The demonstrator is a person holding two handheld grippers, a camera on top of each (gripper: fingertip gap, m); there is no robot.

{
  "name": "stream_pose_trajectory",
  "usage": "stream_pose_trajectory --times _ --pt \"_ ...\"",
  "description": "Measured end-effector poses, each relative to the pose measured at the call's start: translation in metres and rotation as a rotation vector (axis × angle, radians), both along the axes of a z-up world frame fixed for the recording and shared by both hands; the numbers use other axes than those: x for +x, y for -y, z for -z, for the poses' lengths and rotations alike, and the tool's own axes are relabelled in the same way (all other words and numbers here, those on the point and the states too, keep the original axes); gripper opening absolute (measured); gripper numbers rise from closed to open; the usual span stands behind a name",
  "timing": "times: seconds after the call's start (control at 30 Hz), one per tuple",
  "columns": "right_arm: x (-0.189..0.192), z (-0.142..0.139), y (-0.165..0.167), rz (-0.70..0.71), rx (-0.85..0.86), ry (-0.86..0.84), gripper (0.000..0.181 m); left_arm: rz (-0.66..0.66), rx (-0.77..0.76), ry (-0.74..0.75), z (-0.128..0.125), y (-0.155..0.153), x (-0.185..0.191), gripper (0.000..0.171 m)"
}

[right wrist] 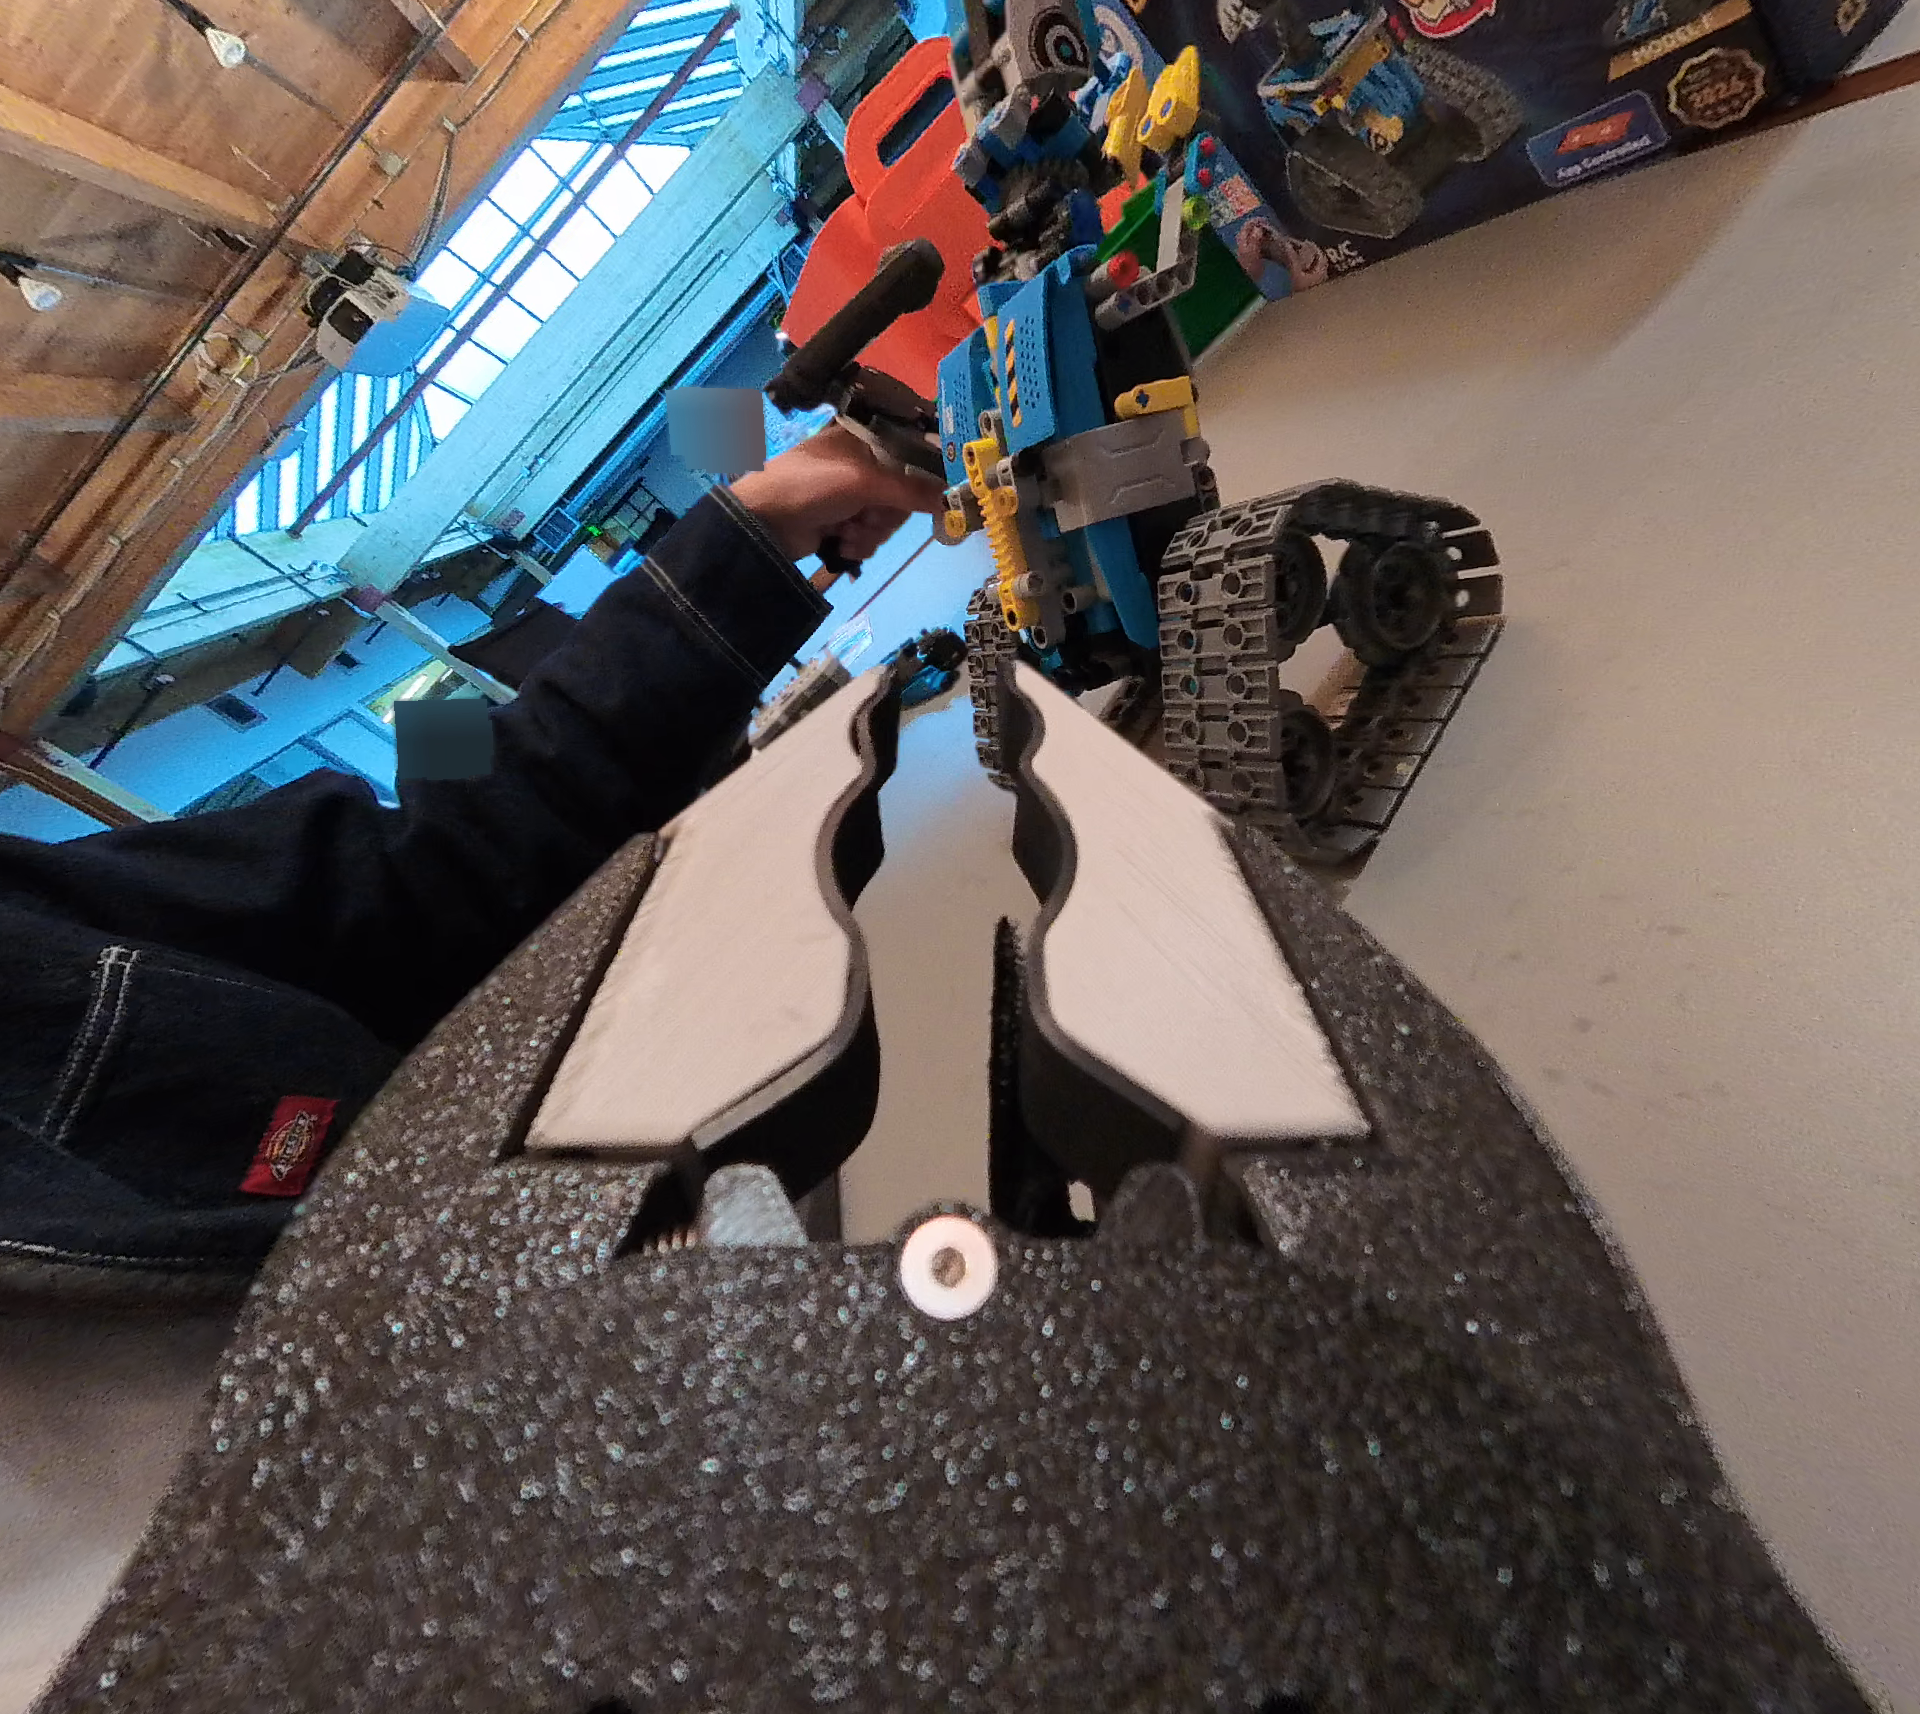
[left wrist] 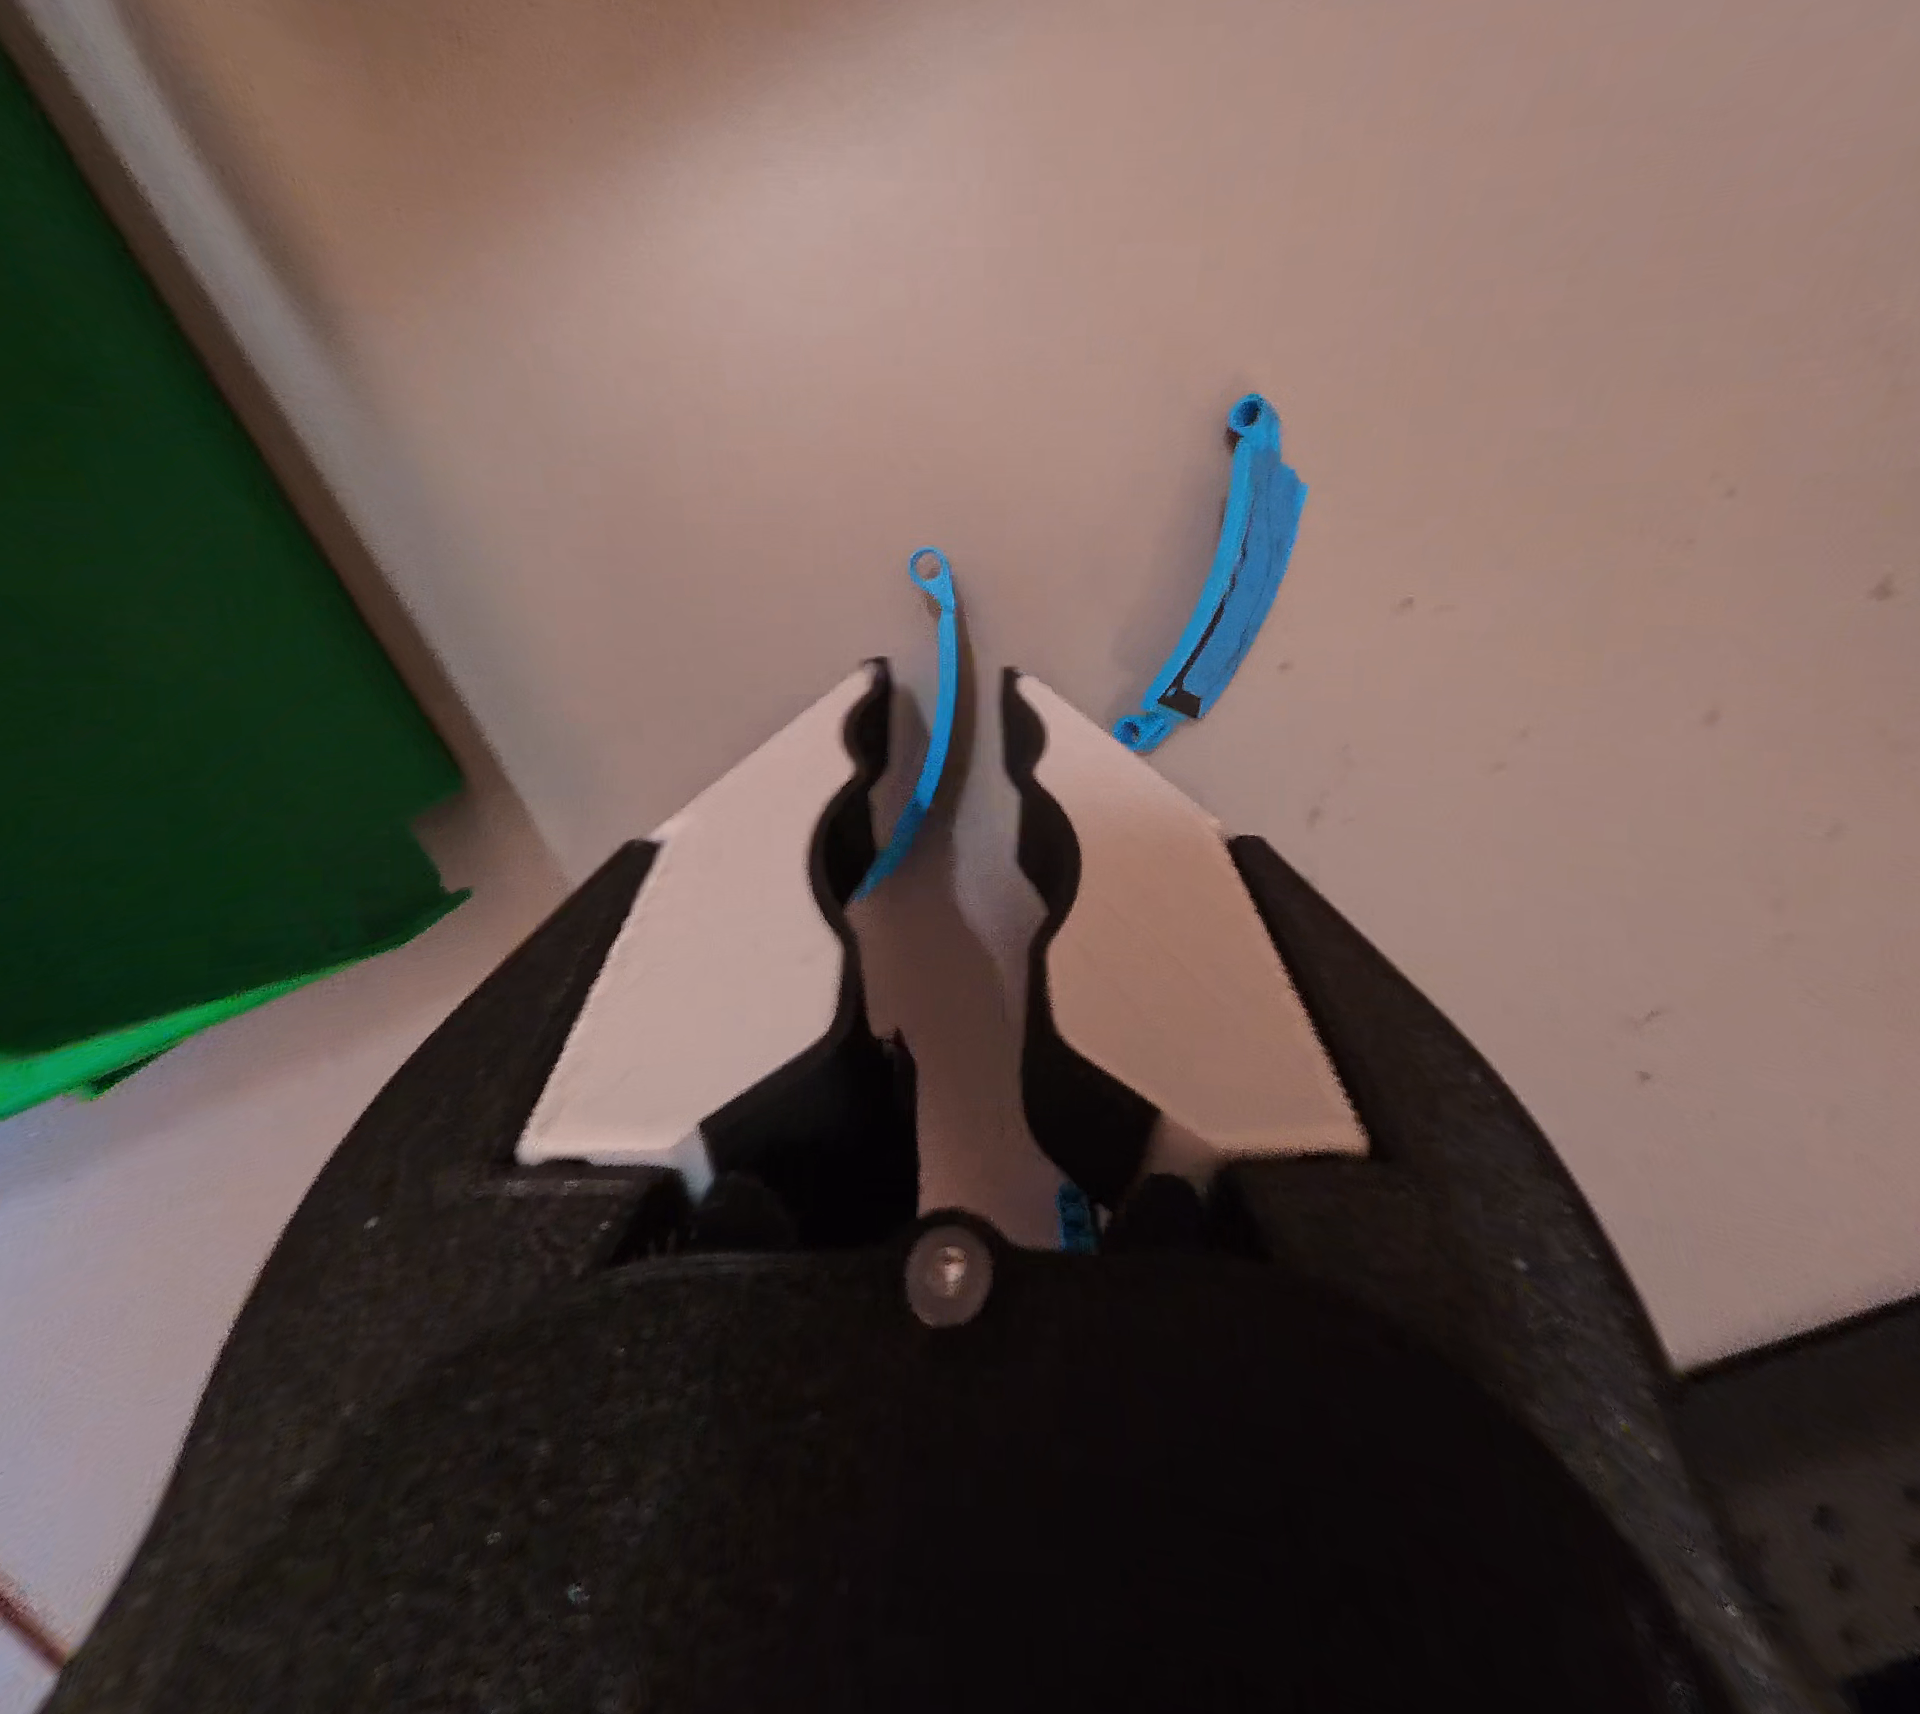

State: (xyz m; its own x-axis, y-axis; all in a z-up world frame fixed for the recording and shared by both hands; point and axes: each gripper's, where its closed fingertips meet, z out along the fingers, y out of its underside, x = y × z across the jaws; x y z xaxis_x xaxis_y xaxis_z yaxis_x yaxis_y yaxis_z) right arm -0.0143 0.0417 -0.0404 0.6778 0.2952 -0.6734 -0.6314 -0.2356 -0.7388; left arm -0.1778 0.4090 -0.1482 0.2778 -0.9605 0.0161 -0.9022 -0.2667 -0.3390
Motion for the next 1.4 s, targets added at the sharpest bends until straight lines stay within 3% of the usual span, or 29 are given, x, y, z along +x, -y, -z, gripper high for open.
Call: stream_pose_trajectory --times 0.07,0.13,0.23,0.3,0.37,0.43,0.5,0.6,0.67,0.7,0.83,0.93,1.03,1.23,1.4 --pt "0.001 0.004 -0.001 0.008 -0.021 0.025 0.017 -0.032 0.047 0.05 -0.019 -0.002 0.003 0.028" --pt "0.006 0.014 -0.006 0.049 -0.074 0.123 0.018 -0.011 0.096 0.218 -0.055 0.018 0.024 0.033" --pt "0.007 0.016 -0.027 0.006 -0.162 0.308 0.027 0.152 0.054 0.587 -0.115 0.092 0.071 0.037" --pt "0.0 0.005 -0.043 -0.093 -0.221 0.4 0.032 0.354 -0.057 0.775 -0.134 0.158 0.091 0.039" --pt "-0.006 -0.015 -0.062 -0.163 -0.199 0.534 0.033 0.489 -0.142 0.909 -0.135 0.202 0.1 0.057" --pt "0.004 -0.023 -0.082 -0.116 -0.181 0.672 0.032 0.464 -0.171 0.972 -0.122 0.213 0.109 0.063" --pt "0.014 -0.025 -0.096 -0.04 -0.139 0.682 0.032 0.387 -0.192 1.013 -0.11 0.212 0.113 0.071" --pt "0.006 -0.027 -0.085 0.039 0.105 0.566 0.013 0.382 -0.121 1.148 -0.128 0.218 0.1 0.059" --pt "-0.018 -0.029 -0.068 -0.108 0.132 0.612 0.015 0.46 -0.009 1.235 -0.143 0.229 0.091 0.034" --pt "-0.017 -0.026 -0.065 -0.098 0.127 0.667 0.01 0.502 0.005 1.234 -0.14 0.237 0.091 0.022" --pt "-0.026 -0.002 -0.065 -0.183 0.047 0.78 0.013 0.593 -0.016 1.126 -0.12 0.266 0.1 0.023" --pt "-0.026 0.015 -0.071 -0.17 0.02 0.882 0.013 0.634 -0.036 1.053 -0.105 0.282 0.104 0.019" --pt "-0.025 0.023 -0.076 -0.191 -0.001 0.839 0.013 0.601 0.027 0.934 -0.082 0.279 0.114 0.019" --pt "-0.033 0.021 -0.081 -0.265 0.049 0.753 0.011 0.614 -0.002 0.968 -0.087 0.285 0.117 0.017" --pt "-0.033 0.022 -0.085 -0.295 0.097 0.783 0.006 0.702 0.14 0.938 -0.084 0.289 0.125 0.013"
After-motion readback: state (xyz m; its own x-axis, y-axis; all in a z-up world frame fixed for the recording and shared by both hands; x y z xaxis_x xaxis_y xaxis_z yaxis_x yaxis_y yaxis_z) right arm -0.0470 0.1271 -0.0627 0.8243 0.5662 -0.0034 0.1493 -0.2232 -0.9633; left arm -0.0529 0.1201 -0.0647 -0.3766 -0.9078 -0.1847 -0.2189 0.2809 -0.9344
